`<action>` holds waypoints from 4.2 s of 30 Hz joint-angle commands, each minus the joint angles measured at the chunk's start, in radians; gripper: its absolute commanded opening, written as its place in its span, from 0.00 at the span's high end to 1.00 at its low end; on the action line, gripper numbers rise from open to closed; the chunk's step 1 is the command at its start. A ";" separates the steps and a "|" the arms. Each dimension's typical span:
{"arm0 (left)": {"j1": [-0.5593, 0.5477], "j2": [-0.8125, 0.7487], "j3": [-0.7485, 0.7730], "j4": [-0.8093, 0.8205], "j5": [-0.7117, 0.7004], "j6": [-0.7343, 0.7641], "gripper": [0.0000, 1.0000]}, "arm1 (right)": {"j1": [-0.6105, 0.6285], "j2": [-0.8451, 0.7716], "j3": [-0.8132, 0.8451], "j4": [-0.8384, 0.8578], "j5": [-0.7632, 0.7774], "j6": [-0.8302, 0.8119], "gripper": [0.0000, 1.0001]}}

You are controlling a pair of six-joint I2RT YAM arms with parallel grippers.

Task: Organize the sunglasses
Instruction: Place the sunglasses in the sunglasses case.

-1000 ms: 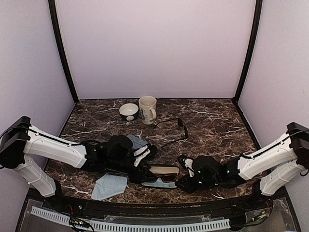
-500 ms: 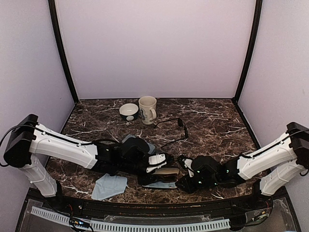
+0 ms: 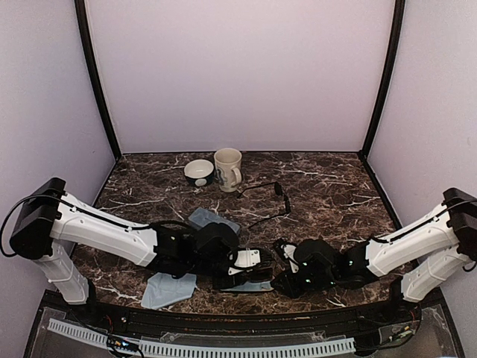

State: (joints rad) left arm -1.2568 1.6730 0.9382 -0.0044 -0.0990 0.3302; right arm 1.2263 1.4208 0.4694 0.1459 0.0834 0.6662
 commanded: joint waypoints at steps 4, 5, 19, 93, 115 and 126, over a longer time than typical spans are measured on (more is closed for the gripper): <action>-0.021 0.002 0.020 -0.067 -0.056 0.037 0.61 | 0.010 -0.013 0.028 -0.038 0.004 0.007 0.76; -0.023 0.005 0.023 -0.070 -0.055 0.039 0.62 | 0.010 -0.013 0.028 -0.038 0.005 0.007 0.76; -0.034 0.054 0.048 -0.079 -0.054 0.063 0.69 | 0.010 -0.011 0.023 -0.028 -0.001 0.012 0.76; 0.005 0.034 0.151 -0.235 0.166 -0.138 1.00 | 0.019 -0.035 0.005 -0.070 0.079 -0.031 0.76; 0.088 0.042 0.100 -0.197 0.416 -0.164 1.00 | 0.031 -0.041 -0.016 -0.049 0.095 -0.046 0.75; 0.096 0.058 0.091 -0.180 0.453 -0.164 1.00 | 0.031 -0.059 -0.040 -0.021 0.087 -0.023 0.75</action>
State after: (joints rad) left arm -1.1687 1.7443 1.0473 -0.2016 0.3180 0.1711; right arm 1.2438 1.3853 0.4507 0.1139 0.1581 0.6300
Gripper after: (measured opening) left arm 0.043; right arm 0.253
